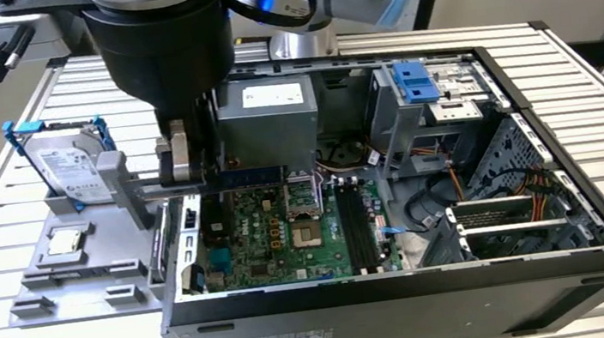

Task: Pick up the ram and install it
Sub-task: 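Pick up the ram and move it above insertion slot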

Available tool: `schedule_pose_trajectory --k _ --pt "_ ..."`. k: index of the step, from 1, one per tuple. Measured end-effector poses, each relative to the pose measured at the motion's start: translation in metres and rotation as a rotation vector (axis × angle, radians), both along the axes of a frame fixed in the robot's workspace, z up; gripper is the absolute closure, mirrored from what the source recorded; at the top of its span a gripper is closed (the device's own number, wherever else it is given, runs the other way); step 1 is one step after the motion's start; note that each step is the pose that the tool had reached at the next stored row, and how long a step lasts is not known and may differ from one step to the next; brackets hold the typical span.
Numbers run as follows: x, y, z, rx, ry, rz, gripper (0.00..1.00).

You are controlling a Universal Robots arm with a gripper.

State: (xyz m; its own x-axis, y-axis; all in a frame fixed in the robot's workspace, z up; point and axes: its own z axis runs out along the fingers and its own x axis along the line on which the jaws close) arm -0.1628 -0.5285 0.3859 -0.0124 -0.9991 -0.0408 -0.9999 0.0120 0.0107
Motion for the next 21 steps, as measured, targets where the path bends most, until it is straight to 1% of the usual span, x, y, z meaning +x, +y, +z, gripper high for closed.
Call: schedule_pose_trajectory --k 21 --pt "0.0243 0.0000 0.0000 -0.0001 0.0000 0.000 1.00"
